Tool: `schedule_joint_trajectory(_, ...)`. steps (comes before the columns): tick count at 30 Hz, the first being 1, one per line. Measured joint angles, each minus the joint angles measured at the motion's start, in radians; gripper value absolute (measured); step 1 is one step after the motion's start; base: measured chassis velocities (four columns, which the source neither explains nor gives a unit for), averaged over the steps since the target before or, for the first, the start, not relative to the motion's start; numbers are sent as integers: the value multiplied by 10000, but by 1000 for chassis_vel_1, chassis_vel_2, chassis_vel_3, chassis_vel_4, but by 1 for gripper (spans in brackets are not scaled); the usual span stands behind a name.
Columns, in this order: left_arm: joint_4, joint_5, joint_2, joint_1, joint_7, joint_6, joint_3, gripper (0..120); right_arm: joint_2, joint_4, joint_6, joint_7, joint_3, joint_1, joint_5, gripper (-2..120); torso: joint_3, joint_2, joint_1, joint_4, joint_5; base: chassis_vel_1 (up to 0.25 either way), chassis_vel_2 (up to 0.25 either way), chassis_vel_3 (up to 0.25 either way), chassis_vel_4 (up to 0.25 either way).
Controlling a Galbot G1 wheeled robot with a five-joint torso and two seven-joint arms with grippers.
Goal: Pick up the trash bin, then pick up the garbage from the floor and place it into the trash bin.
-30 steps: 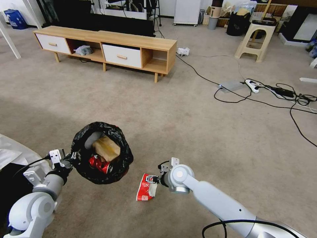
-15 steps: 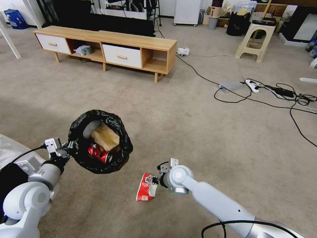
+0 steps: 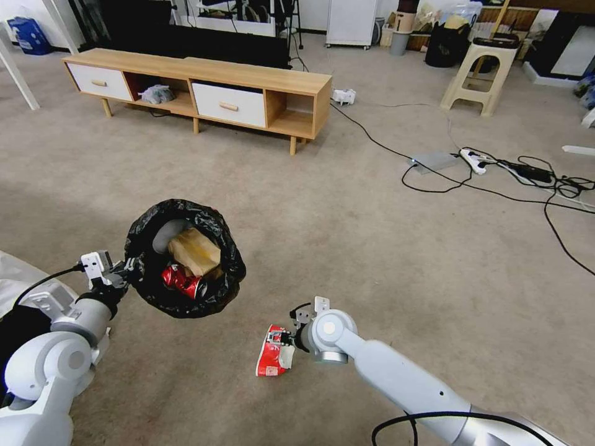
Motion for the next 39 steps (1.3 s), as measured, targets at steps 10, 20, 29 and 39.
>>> schedule_joint_trajectory(10, 7, 55, -45, 164, 105, -63, -36, 1, 168, -330, 4, 15, 84, 1, -86, 100, 0, 0, 0, 0, 0, 0, 0, 0, 0)
schedule_joint_trajectory(20, 6, 174, -138, 352, 177, -112, -41, 1, 337, -687, 2, -119, 273, 21, -255, 100, 0, 0, 0, -1, 0, 0, 0, 0, 0)
schedule_joint_trajectory(29, -34, 244, -183, 490, 206, -144, -106, 1, 631, -1074, -26, -339, 350, 47, -550, 100, 0, 0, 0, 0, 0, 0, 0, 0, 0)
schedule_joint_trajectory(39, -60, 255, -212, 579, 217, -150, -157, 1, 773, -1310, -37, -461, 308, 32, -763, 100, 0, 0, 0, -1, 0, 0, 0, 0, 0)
